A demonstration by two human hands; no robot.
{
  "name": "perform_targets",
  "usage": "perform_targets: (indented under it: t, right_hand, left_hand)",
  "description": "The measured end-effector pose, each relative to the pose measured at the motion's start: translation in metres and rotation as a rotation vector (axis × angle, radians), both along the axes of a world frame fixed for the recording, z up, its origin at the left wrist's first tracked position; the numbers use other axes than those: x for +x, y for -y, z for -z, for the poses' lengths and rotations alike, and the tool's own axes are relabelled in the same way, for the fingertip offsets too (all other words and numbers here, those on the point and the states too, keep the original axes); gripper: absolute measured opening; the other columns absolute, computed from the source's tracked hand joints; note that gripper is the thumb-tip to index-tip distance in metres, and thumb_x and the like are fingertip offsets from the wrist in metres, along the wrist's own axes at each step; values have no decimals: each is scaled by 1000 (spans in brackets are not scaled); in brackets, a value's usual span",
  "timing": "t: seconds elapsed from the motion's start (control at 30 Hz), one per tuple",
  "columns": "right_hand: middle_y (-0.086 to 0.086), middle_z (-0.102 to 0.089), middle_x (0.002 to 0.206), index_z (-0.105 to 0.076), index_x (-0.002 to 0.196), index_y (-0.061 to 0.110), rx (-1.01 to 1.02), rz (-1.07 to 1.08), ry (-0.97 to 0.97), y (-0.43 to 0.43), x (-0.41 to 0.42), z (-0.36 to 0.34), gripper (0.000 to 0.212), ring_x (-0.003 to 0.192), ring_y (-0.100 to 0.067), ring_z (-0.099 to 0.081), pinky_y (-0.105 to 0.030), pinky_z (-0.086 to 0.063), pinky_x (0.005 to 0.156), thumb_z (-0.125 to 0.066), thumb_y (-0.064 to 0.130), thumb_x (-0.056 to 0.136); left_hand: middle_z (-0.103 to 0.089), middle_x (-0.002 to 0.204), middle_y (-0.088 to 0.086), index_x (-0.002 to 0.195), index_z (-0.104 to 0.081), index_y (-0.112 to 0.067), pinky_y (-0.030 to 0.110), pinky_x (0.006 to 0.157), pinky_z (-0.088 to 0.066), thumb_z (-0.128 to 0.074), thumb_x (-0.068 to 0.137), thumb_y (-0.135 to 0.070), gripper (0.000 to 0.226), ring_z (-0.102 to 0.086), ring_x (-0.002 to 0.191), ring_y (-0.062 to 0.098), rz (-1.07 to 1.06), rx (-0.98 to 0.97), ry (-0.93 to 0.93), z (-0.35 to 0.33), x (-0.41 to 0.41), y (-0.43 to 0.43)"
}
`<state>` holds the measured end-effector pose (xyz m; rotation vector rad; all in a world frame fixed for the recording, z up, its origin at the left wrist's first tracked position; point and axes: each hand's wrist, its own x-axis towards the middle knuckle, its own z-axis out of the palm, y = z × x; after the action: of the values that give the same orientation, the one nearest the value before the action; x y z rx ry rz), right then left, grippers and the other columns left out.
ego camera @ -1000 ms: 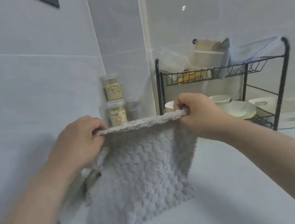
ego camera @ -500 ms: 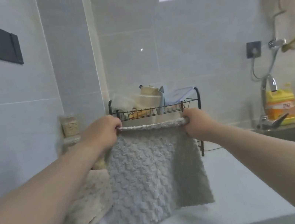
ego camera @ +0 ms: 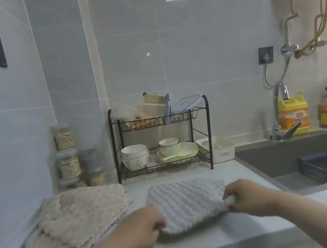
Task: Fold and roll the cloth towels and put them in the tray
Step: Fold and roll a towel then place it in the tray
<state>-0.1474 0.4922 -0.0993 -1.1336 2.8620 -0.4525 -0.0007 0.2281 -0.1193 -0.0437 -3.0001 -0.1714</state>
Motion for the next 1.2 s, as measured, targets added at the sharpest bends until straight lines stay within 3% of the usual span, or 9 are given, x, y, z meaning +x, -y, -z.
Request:
perform_targets:
  t: [0.1,0.2,0.33,0.47,0.57,0.73,0.9,1.07,1.2]
  right_hand:
    - [5,-69,103,-75,93,28,91,-28,243,-8,6,24,35,95,-13,-62,-26,-48,87,-61,37,62]
    - [2,-72,95,-77,78,21,-255,6,460,-9,4,15,35,88,-15,-63,-27,-48,83,-54,40,59]
    - [-4,-54,134,-56,128,10,-67,106,166,13,-11,34,44,125,-22,-49,-33,-35,104,-39,37,98]
    - [3,-10,161,-14,153,24,267,37,4,27,-33,63,58,148,-18,-9,-41,-10,118,-19,50,100]
    - [5,3,162,-4,153,30,283,34,-14,34,-56,66,59,149,-13,2,-42,-2,120,-16,51,100]
    - [8,-13,160,-19,151,33,176,29,20,41,-78,73,56,147,-13,-11,-38,-11,119,-29,51,99]
    - [-2,-59,131,-61,124,18,-699,249,355,34,-96,65,30,110,-16,-55,-32,-41,98,-50,29,97]
    - [-2,-49,140,-42,140,29,-35,365,-58,61,-146,69,47,126,-27,-48,-40,-41,99,-29,49,99]
    - [-4,-45,135,-34,141,36,109,314,-146,84,-165,71,47,120,-31,-51,-40,-42,93,-27,48,96]
  left_hand:
    - [-62,82,-12,80,-68,-25,29,80,-49,-53,79,-43,24,-60,83,8,-35,244,110,26,7,-3]
    - [-67,102,-10,81,-65,-31,28,87,-48,-51,87,-42,19,-61,92,6,-145,361,-29,23,-1,9]
    - [-14,157,-15,147,-30,-33,30,118,-11,-46,94,-40,56,-12,146,8,-148,164,81,25,-21,17]
    - [13,158,-13,152,3,-34,36,118,6,-5,71,-84,96,12,146,8,-161,33,291,47,-36,23]
    - [17,158,-11,151,9,-32,39,119,8,-4,80,-78,85,15,146,10,-228,-7,285,56,-49,29]
    - [11,159,-12,152,4,-33,39,119,5,-17,92,-67,72,11,147,10,-248,11,260,63,-62,37]
    - [-54,135,-4,130,-53,-25,33,100,-38,-40,98,-46,41,-49,117,13,-417,679,-249,59,-93,51]
    - [-57,133,4,133,-53,-15,26,92,-39,-43,100,-25,36,-53,112,15,-435,672,-330,60,-148,73]
    - [-51,140,8,141,-44,-16,34,98,-43,-37,101,-29,42,-53,120,26,-488,528,-228,64,-180,91]
